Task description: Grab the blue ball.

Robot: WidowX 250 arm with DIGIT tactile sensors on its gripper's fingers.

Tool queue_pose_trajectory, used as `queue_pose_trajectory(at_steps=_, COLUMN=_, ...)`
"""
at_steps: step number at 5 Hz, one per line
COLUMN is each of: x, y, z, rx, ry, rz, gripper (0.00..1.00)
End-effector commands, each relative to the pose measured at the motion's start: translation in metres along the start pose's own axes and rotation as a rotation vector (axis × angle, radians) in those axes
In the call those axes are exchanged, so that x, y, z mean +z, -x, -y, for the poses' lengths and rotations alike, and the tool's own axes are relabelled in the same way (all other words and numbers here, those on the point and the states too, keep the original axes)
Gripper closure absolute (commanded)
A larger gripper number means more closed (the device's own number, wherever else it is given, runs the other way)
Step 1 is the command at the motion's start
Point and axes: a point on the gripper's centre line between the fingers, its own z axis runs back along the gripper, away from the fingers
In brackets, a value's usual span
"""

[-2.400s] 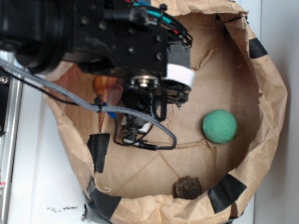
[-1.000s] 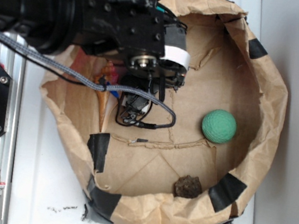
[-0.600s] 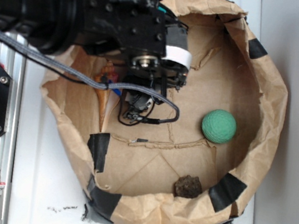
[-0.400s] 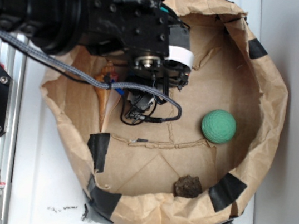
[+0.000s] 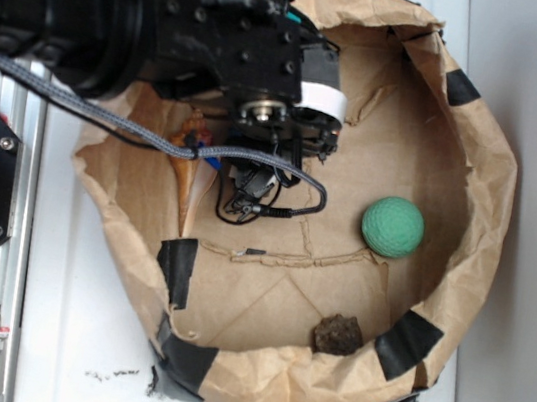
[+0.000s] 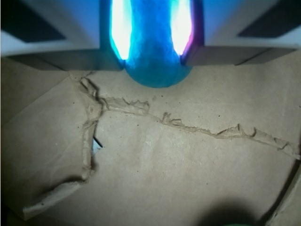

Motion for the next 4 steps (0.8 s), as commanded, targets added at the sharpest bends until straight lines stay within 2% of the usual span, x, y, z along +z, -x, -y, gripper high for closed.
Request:
queue_pose_trajectory(at_steps=1, x=0.067, y=-0.030, z=0.013, rx=-0.006, ry=-0.023, rz=0.117, gripper=1.00)
queue_pose_trajectory(at_steps=2, x=0.098, y=-0.050, z=0.032, rx=-0.027, ry=-0.103, rz=0.109, gripper=1.00)
queue_pose_trajectory(at_steps=3, x=0.109, y=-0.060, z=0.046, rx=-0.003, ry=-0.151, rz=-0.002, gripper=1.00)
queue_pose_trajectory(at_steps=4, x=0.112, y=-0.058, z=0.053, rx=0.005, ry=-0.153, rz=-0.020, gripper=1.00)
